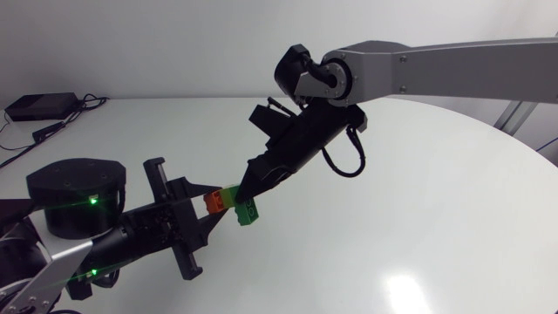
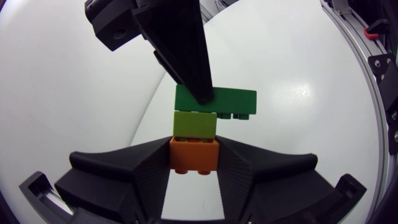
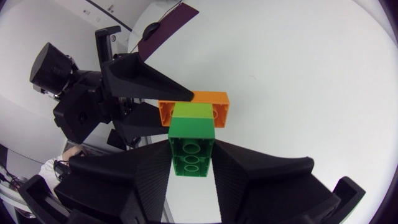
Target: Separate the duplo bricks
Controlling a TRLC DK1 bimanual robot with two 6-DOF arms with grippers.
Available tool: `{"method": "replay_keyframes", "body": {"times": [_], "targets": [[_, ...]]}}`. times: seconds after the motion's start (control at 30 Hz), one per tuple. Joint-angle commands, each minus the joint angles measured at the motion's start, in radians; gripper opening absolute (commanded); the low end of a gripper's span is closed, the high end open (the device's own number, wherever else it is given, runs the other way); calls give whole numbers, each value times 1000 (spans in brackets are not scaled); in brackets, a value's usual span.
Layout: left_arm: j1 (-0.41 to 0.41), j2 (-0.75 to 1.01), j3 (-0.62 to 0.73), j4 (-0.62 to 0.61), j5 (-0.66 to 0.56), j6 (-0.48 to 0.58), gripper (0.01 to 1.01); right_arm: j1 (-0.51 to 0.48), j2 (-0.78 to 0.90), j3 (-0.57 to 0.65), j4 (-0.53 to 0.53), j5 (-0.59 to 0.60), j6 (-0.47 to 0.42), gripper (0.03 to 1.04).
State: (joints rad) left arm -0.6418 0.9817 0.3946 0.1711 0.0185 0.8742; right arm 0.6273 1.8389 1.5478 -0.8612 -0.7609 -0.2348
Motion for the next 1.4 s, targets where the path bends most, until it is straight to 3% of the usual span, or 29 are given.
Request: {"method": "replay_keyframes", "body": {"times": [0.0,0.57,0.77,0.93,1.03,1.23,1.37], "targets": [[-2,-3,-5,-24,20,22,318,-1,-24,-25,10,-5,2,254],[8,-90,-16,-128,28,111,318,2,-15,38,-70,8,-21,256],[88,-63,20,-142,58,134,318,2,-78,-29,-24,84,-20,256],[231,-21,210,-366,123,307,321,-24,-115,-75,-16,126,-41,256],[258,29,300,-475,106,442,321,-26,-138,-112,-4,163,-57,256],[226,187,360,-556,-178,766,325,-26,-179,-178,4,195,-90,257],[212,259,334,-555,-325,896,326,-40,-214,-219,1,202,-115,259]]}}
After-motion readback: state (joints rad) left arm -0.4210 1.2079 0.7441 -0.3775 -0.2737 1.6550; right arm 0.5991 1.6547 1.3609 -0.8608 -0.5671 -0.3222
